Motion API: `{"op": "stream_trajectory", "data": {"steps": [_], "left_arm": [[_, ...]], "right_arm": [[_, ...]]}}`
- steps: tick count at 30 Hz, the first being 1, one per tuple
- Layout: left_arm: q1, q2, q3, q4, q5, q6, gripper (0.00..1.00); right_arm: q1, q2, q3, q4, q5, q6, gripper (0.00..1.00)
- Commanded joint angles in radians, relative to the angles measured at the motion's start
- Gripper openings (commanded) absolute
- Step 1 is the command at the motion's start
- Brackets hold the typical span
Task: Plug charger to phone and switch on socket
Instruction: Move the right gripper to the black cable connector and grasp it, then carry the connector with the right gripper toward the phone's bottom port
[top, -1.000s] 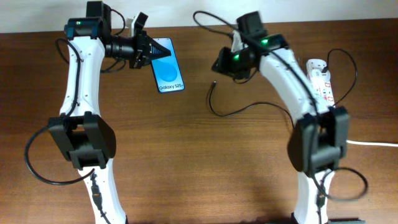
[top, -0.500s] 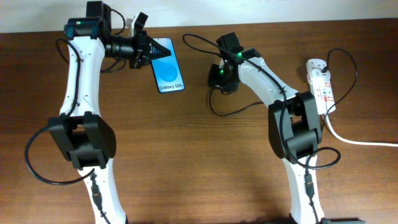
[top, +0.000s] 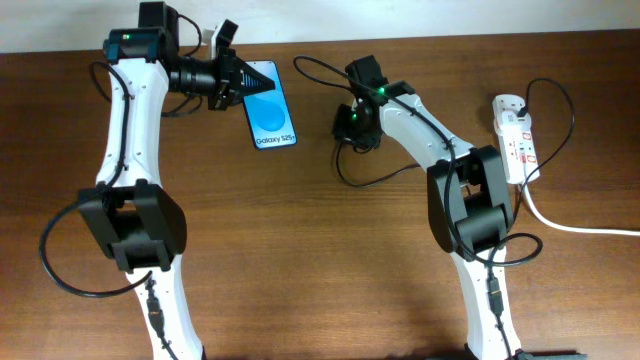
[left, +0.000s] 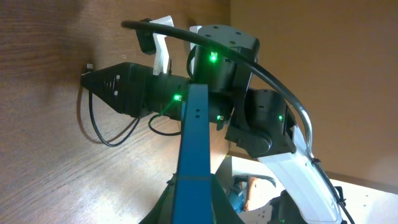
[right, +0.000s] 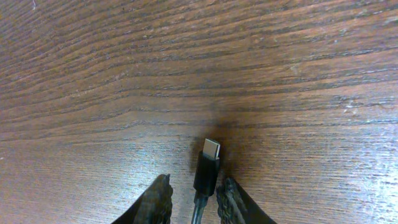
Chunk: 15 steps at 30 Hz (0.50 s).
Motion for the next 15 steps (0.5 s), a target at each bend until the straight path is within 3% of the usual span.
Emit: {"op": "stream_trajectory", "data": {"steps": [1,4,8,15], "left_arm": [[0.004,-0.01,0.014,0.002,0.045,0.016,0.0],[0.004,-0.01,0.014,0.0,0.045,0.016,0.0],[0.004,-0.01,0.014,-0.007,0.044,0.016,0.0],[0.004,-0.01,0.014,-0.01,0.044,0.016,0.0]], "right_arm": [[0.015,0.035,0.003,-0.007,0.015,0.013,0.23],[0.015,0.035,0.003,-0.019,0.014,0.013,0.04],[0.004,0.027,0.006,-0.063,-0.013,-0.028,0.04],[-0.095,-0.227,0.006,-0.135,-0.489,-0.542,0.04]]}}
